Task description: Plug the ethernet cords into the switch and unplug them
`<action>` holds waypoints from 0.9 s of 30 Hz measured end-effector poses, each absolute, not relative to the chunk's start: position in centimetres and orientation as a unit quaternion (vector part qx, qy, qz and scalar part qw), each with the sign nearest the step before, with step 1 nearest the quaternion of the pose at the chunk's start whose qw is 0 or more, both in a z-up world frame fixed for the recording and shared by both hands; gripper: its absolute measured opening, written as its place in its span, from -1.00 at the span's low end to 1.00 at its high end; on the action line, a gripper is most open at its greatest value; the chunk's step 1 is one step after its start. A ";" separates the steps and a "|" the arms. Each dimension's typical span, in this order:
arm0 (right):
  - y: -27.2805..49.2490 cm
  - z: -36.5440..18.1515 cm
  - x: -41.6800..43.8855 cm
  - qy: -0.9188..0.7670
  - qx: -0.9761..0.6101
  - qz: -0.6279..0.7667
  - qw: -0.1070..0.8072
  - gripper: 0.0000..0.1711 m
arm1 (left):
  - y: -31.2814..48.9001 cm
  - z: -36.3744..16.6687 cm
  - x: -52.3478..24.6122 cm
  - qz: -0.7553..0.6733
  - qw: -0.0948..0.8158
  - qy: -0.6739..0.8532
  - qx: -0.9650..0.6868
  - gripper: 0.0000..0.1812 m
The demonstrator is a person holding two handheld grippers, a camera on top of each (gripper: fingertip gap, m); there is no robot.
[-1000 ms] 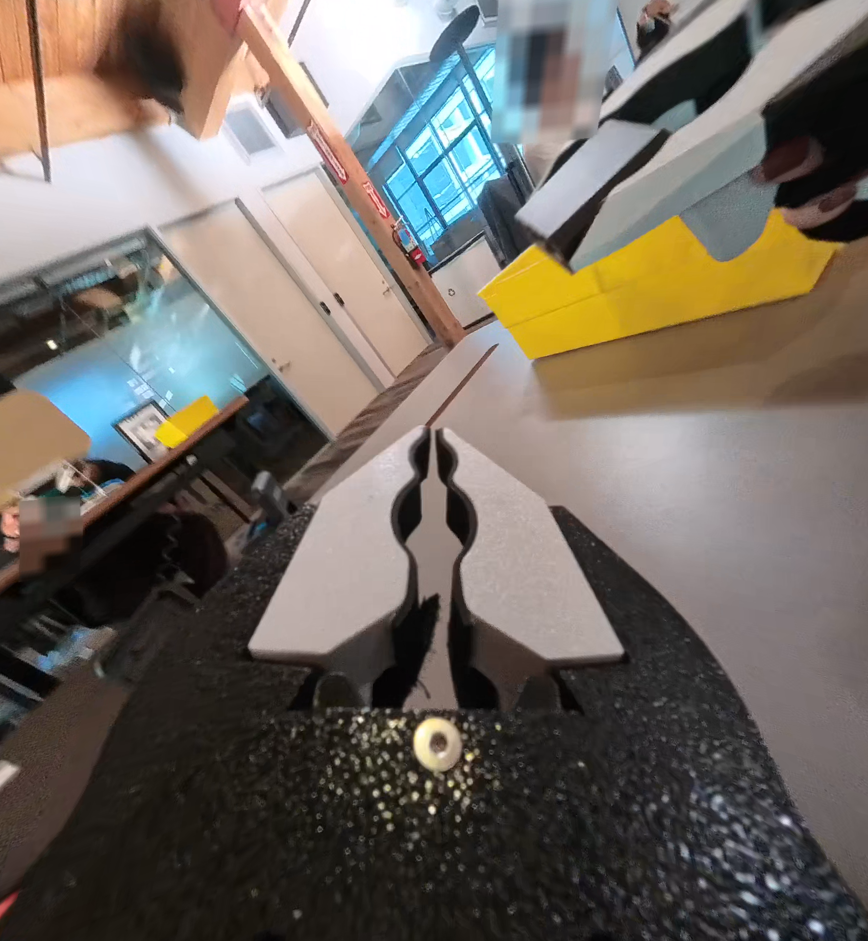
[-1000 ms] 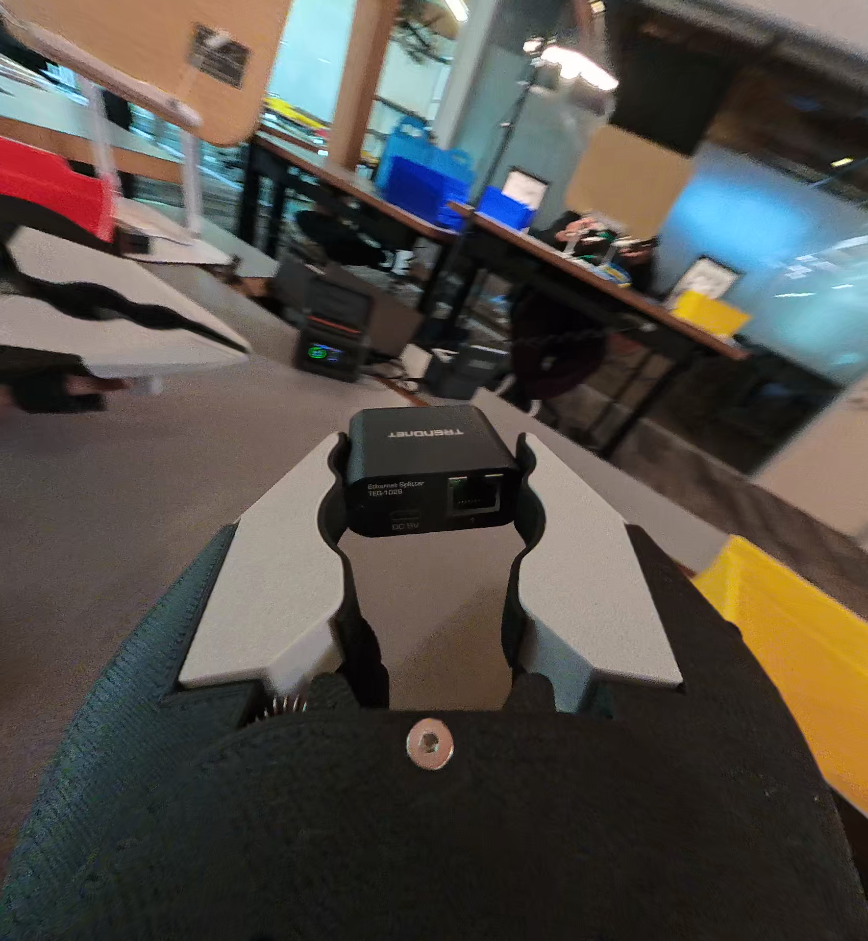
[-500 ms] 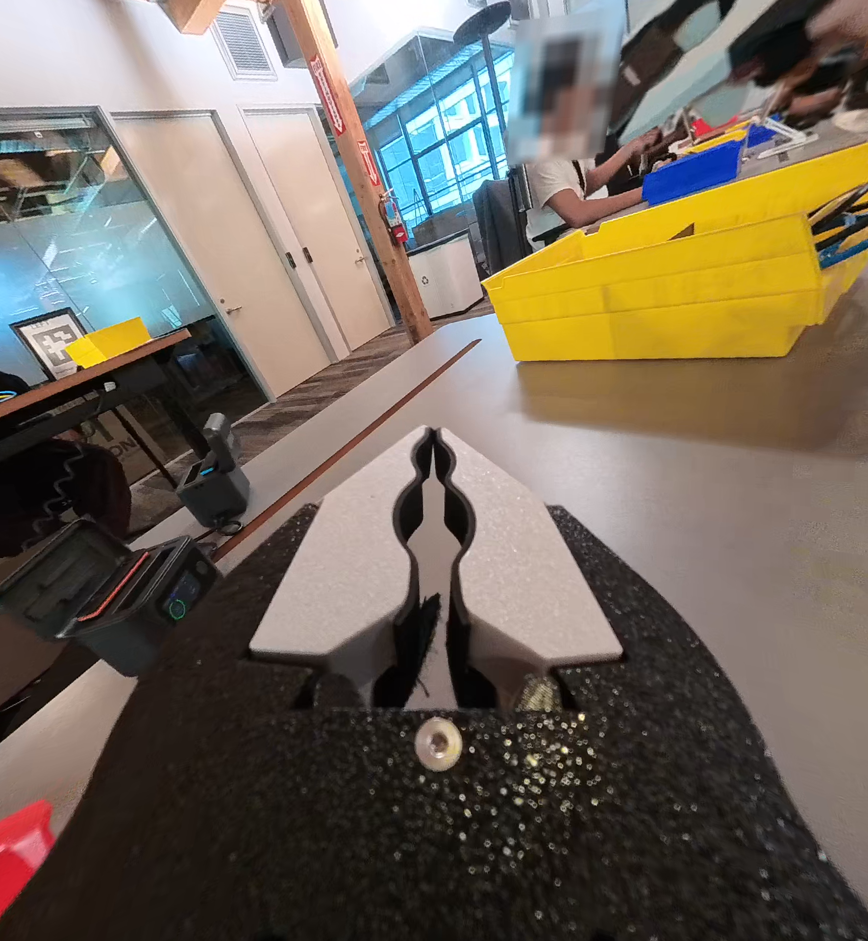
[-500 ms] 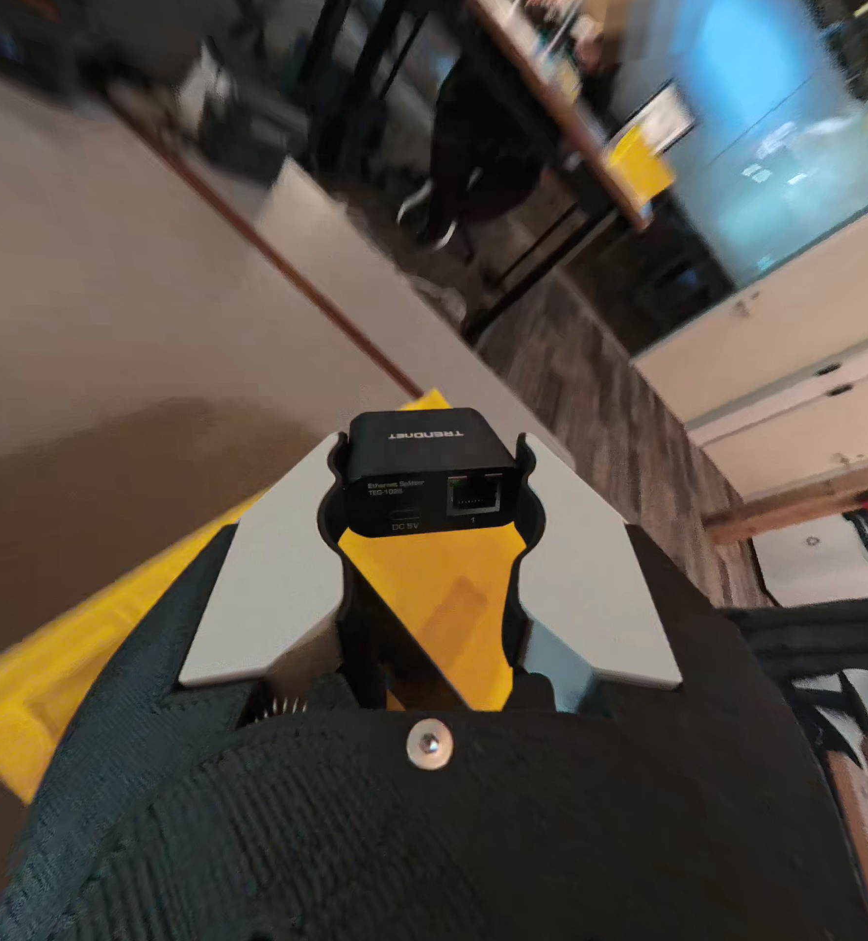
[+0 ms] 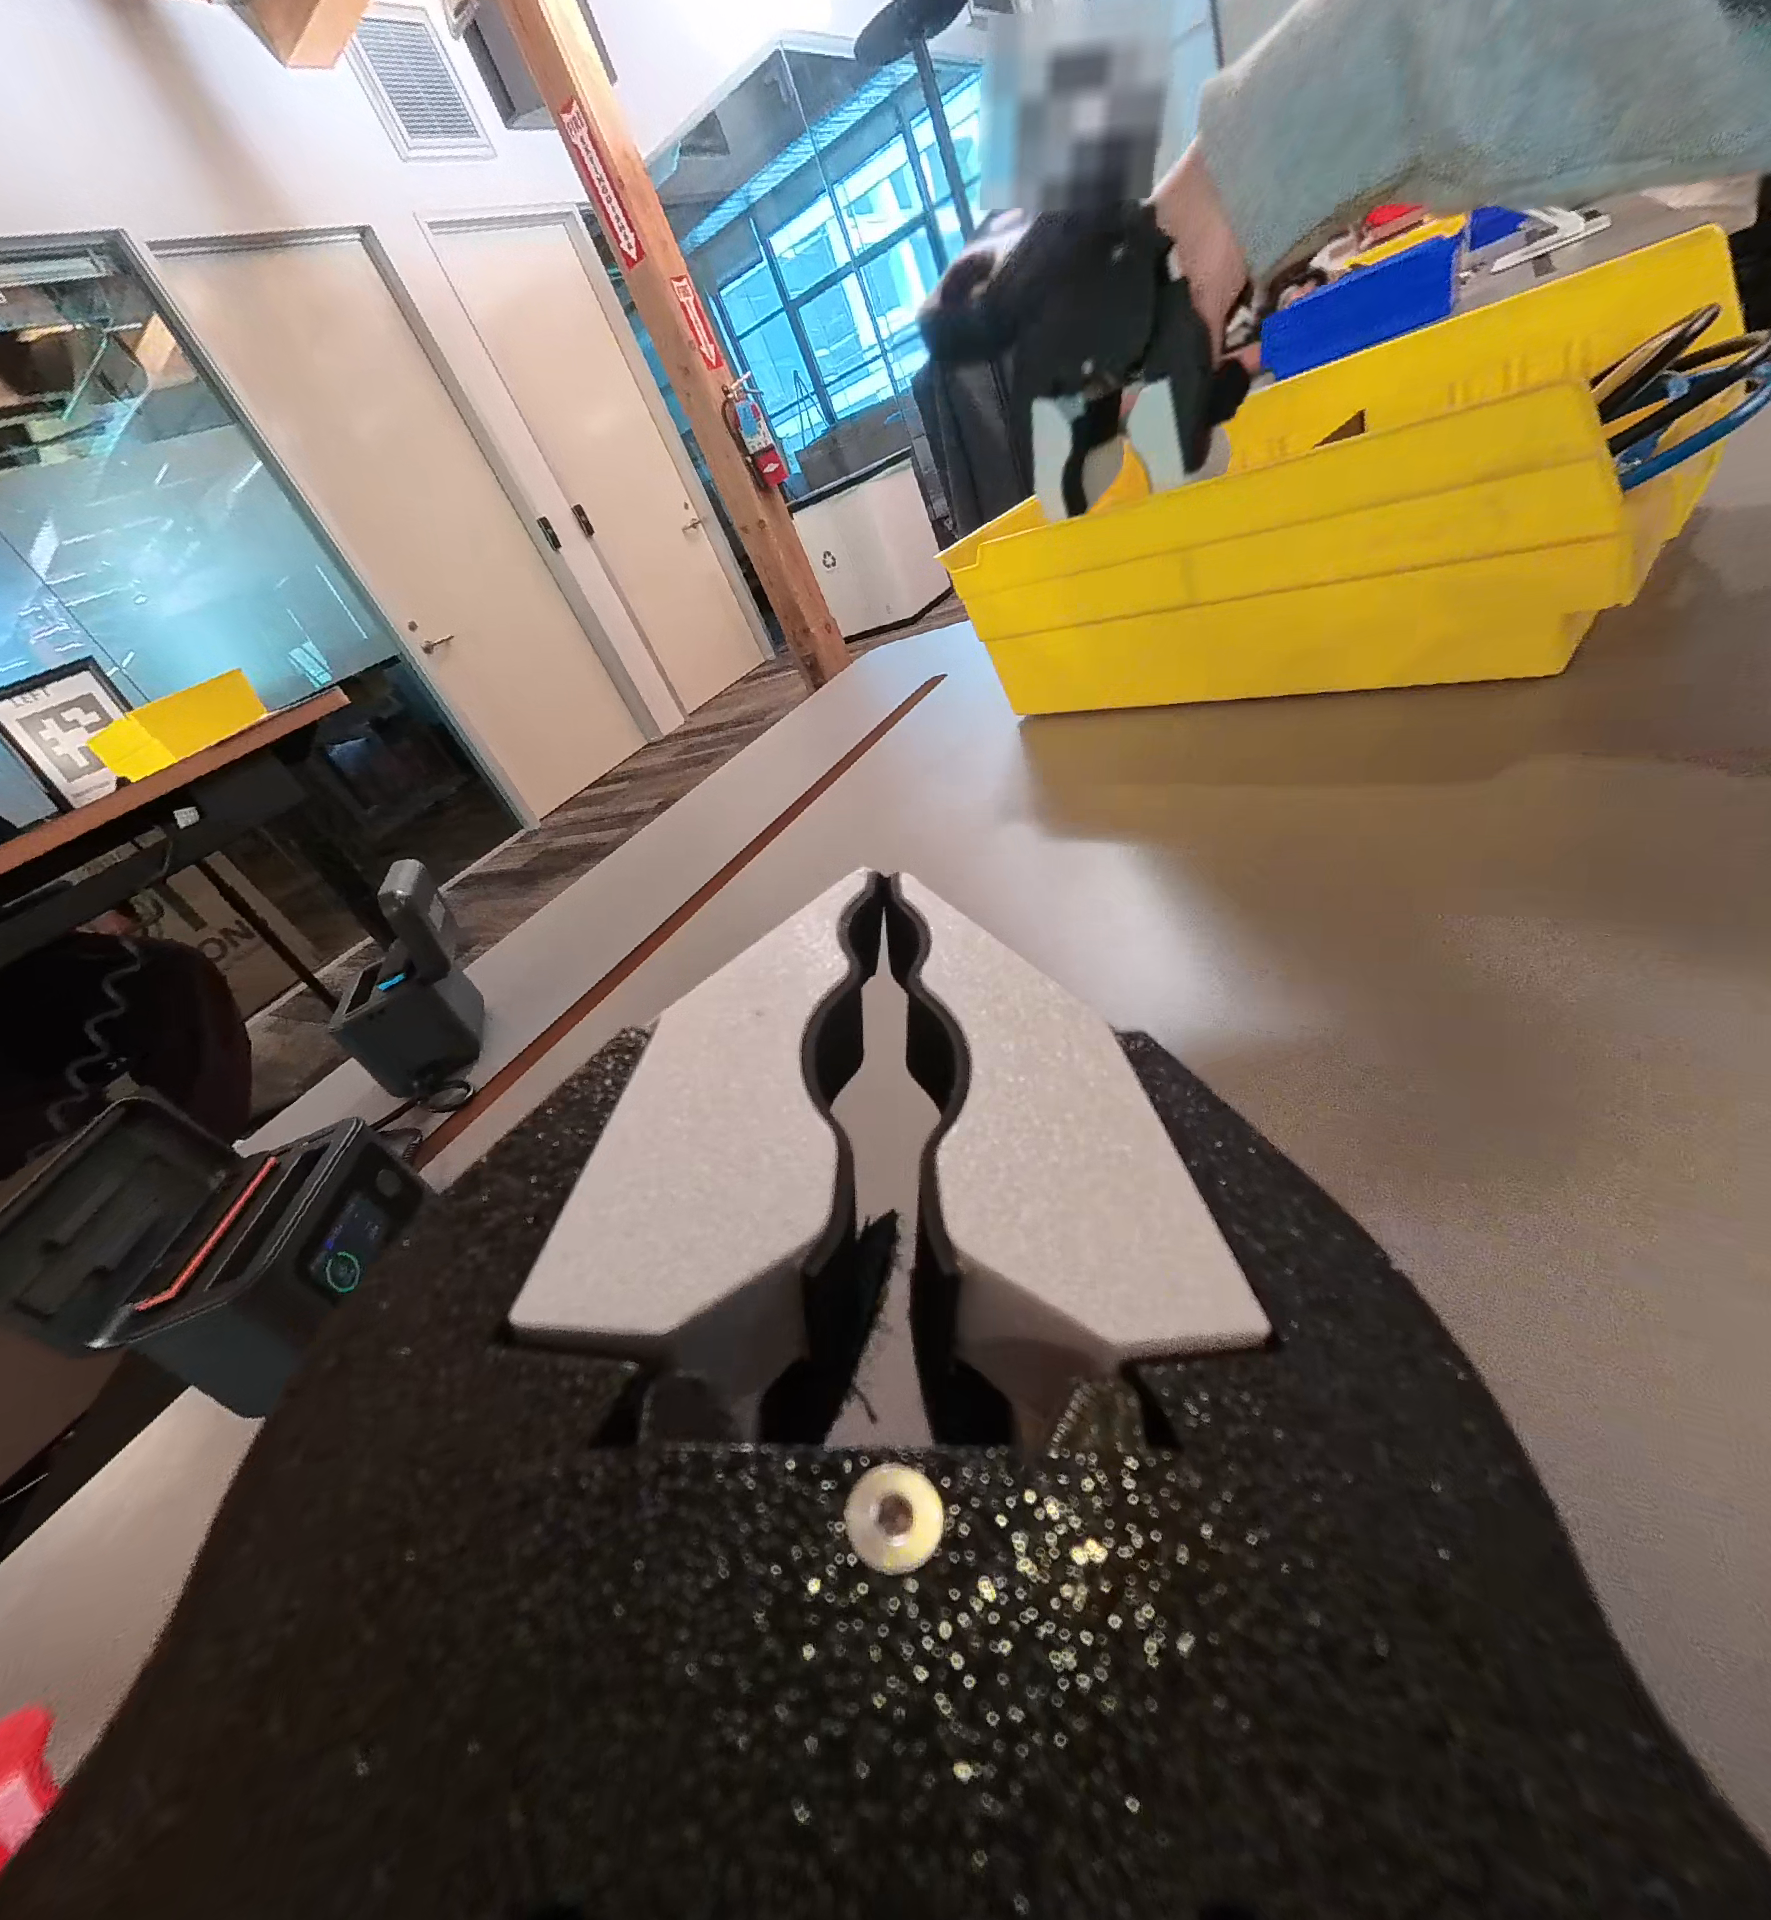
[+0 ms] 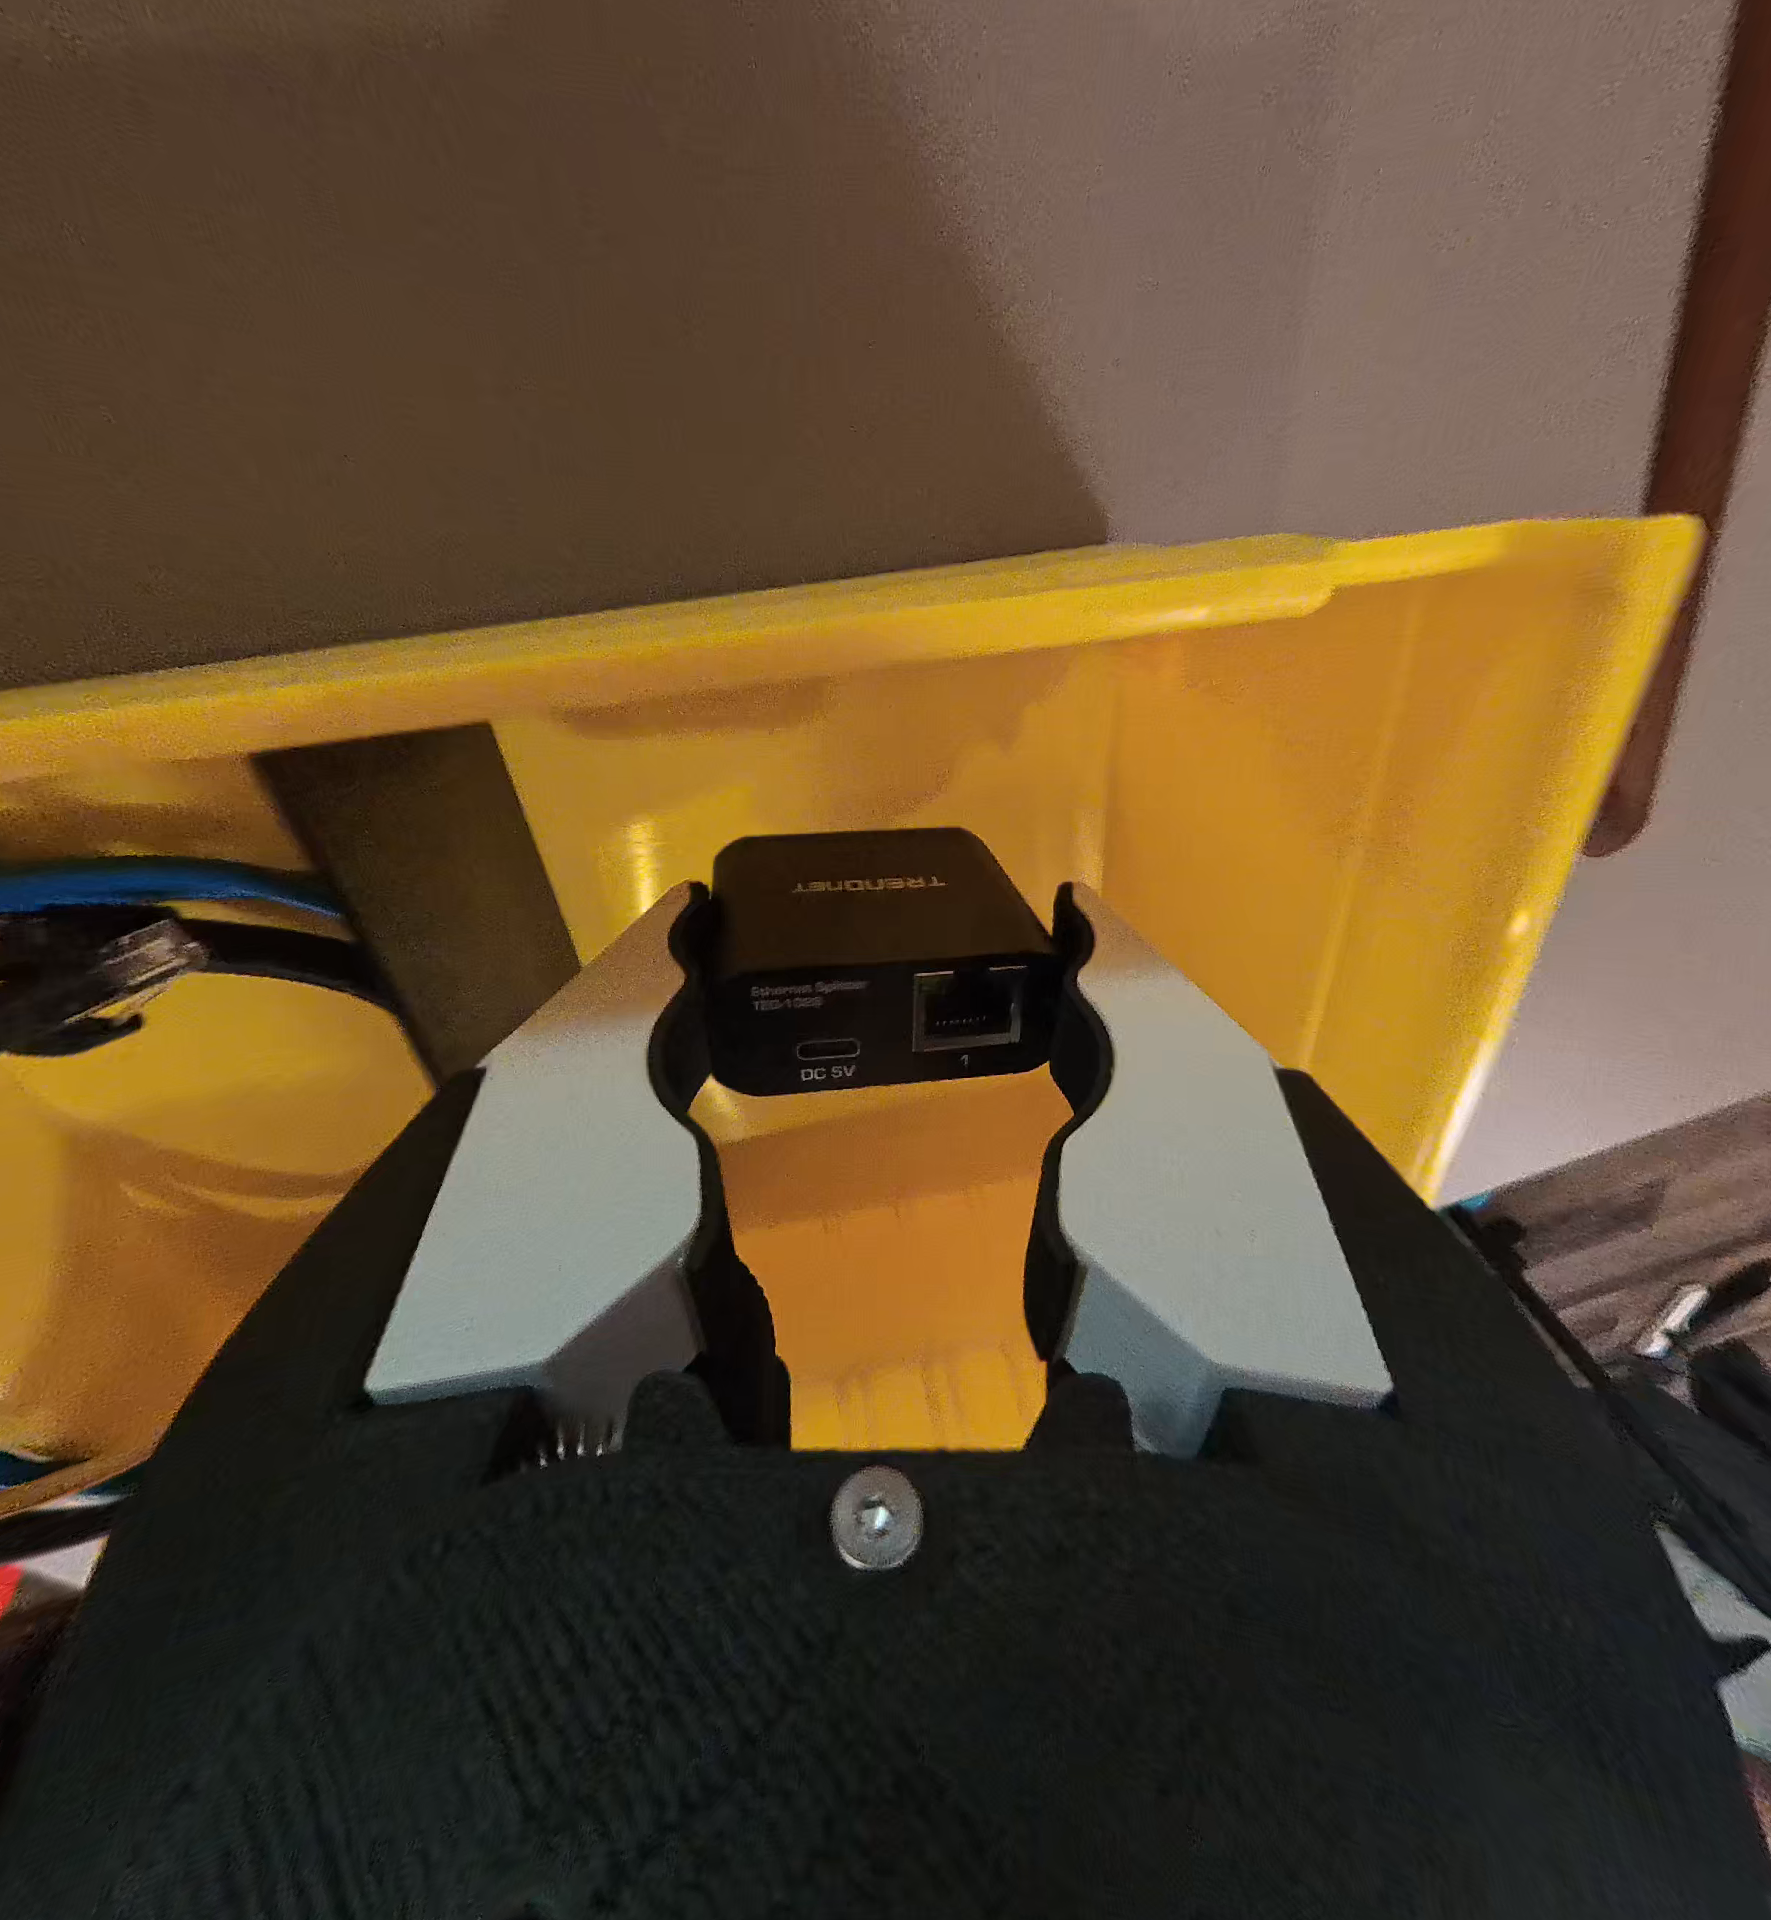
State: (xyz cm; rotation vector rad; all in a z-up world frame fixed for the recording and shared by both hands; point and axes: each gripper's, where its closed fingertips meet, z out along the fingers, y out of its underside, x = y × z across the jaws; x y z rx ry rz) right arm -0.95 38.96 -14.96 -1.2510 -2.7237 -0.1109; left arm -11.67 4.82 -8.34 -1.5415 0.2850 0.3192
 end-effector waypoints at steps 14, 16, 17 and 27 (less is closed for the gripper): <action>39.4 -17.9 -1.7 -0.912 -0.406 -0.050 0.024 -0.24 | 4.9 -8.8 -11.3 0.134 0.690 0.142 -0.697 -1.00; 39.4 -18.0 -1.5 -0.913 -0.405 -0.053 0.022 -0.24 | 4.9 -8.8 -11.3 0.133 0.690 0.142 -0.697 -1.00; 39.4 -18.1 -1.5 -0.912 -0.406 -0.055 0.021 -0.24 | 4.9 -8.8 -11.3 0.133 0.689 0.143 -0.698 -1.00; 39.4 -18.1 -1.4 -0.912 -0.407 -0.052 0.021 -0.24 | 5.0 -9.1 -11.0 0.127 0.684 0.149 -0.702 -1.00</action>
